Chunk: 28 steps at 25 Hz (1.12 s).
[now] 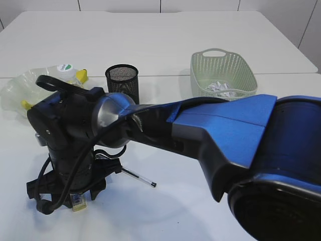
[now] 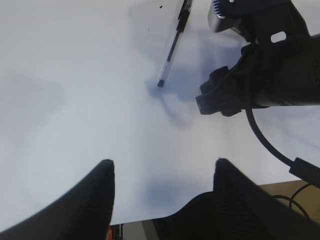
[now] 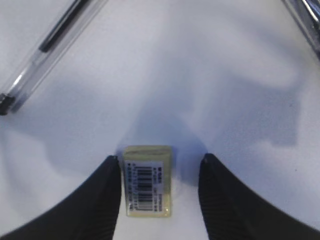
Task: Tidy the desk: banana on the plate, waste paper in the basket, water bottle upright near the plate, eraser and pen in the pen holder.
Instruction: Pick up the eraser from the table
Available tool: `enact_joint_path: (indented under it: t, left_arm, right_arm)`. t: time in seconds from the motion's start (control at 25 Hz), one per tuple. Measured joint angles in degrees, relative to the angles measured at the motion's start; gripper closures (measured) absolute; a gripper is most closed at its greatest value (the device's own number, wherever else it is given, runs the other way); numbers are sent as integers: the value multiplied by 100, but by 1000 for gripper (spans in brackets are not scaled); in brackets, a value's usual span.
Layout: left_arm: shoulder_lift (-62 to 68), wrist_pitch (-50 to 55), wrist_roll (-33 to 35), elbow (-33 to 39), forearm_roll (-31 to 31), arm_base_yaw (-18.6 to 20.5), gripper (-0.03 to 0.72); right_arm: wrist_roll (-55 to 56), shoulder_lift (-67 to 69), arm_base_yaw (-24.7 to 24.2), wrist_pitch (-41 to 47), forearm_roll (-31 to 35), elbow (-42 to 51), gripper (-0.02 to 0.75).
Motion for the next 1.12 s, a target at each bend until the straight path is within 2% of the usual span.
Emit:
enact_joint_path:
  t: [0.16,0.28,0.4,0.64,0.84,1.12]
  left_arm:
    - [0,0,0,0,0,0,243]
    - [0,0,0,0,0,0,243]
    - [0,-7,0,0,0,0,244]
    - [0,-7,0,0,0,0,244]
    - [0,-7,0,0,0,0,244]
    - [0,-7,0,0,0,0,244]
  right_arm:
    - [2,2,0,0,0,0,447]
    - [12,12,0,0,0,0,534]
    - [12,12,0,0,0,0,571]
    - [-169,57,0,156,0,-163,594]
    - [-678,71,0,585,-12,-307,594]
    - [-1529,19,0,653,-61,-320,594]
